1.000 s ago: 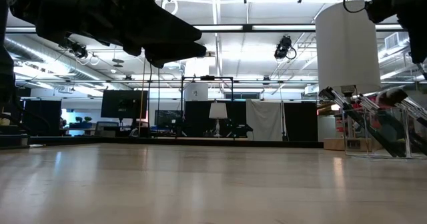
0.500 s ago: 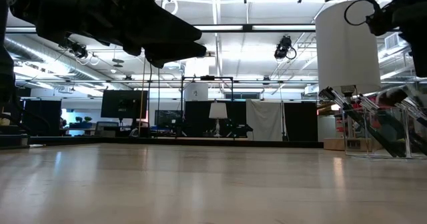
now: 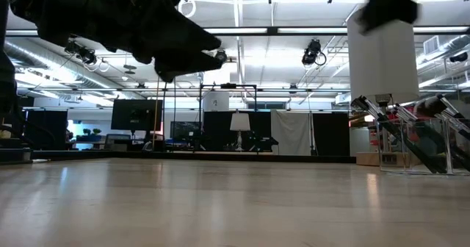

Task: Put items in baskets/containers
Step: Put the black eyeshadow brush into the transparent organizer

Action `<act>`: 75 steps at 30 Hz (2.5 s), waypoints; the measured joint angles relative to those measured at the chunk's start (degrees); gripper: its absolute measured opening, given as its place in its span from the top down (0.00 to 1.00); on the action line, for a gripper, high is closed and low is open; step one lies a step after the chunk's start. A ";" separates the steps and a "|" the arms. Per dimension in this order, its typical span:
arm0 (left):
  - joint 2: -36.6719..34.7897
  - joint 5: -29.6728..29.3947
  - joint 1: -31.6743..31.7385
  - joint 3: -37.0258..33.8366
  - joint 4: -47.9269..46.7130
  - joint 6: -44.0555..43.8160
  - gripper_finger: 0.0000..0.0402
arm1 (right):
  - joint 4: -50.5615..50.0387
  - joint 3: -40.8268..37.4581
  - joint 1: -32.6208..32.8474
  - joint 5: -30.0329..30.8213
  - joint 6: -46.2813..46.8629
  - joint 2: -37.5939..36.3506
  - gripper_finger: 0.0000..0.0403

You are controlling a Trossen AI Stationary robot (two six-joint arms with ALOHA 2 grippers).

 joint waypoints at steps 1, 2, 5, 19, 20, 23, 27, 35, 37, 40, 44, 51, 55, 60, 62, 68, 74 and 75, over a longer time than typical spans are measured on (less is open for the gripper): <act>-1.00 -0.14 0.00 0.35 -3.31 -2.38 0.39 | 7.64 -0.92 0.63 0.10 -4.54 0.48 0.59; -2.05 -0.24 0.02 1.19 -8.25 -4.98 0.39 | 15.28 -1.96 1.18 -0.02 -9.08 1.19 0.60; -5.93 -0.39 0.00 5.14 -29.53 -14.29 0.39 | 36.54 -5.91 2.83 -1.44 -22.01 4.15 0.61; -8.54 8.06 -1.15 11.39 -106.92 -63.88 0.52 | 78.43 -21.58 4.34 -2.48 -32.37 23.60 0.64; -8.54 8.61 -0.78 10.15 -107.24 -65.09 0.56 | 79.40 -22.05 4.34 -2.86 -31.99 24.32 0.64; -8.22 10.20 0.62 6.45 -106.20 -66.66 0.72 | 80.43 -22.50 4.61 -3.18 -31.05 25.80 0.64; -6.95 8.70 2.30 6.08 -105.63 -66.27 0.96 | 80.84 -22.57 5.29 -3.15 -31.37 26.17 0.65; 0.43 10.46 7.80 6.07 -105.77 -58.93 0.99 | 82.88 -22.59 6.00 -3.12 -34.78 26.17 0.65; 2.50 10.33 10.29 6.06 -106.12 -55.74 0.99 | 82.90 -22.59 6.00 -3.09 -34.90 26.17 0.65; 5.36 8.97 15.35 6.02 -110.78 -51.14 1.00 | 82.88 -22.59 6.05 -3.06 -35.02 26.17 0.65; 7.35 5.86 22.95 6.07 -113.65 -44.97 1.00 | 82.68 -22.59 6.24 -3.06 -35.21 26.17 0.65; 7.39 -2.21 32.59 6.03 -107.26 -34.03 1.00 | 82.06 -22.59 6.38 -3.08 -35.00 26.17 0.65; 7.39 -5.21 35.89 6.03 -106.81 -33.12 1.00 | 81.75 -22.59 7.10 -3.08 -34.97 26.17 0.65; 7.90 -3.81 38.54 6.03 -106.57 -32.09 1.00 | 81.59 -22.59 8.27 -3.08 -35.39 26.17 0.65; 9.15 -2.87 39.45 6.00 -106.58 -31.81 1.00 | 81.59 -22.59 8.70 -3.07 -35.63 26.17 0.65; 15.64 -2.54 40.50 6.33 -106.41 -30.34 1.00 | 81.60 -22.59 9.42 -3.06 -35.65 26.17 0.65; 16.27 1.08 40.00 6.46 -105.34 -28.55 1.00 | 81.53 -22.59 9.45 -3.04 -35.67 26.15 0.65; 15.74 1.51 39.88 6.46 -104.84 -27.98 1.00 | 81.54 -22.59 9.45 -3.04 -35.67 26.15 0.65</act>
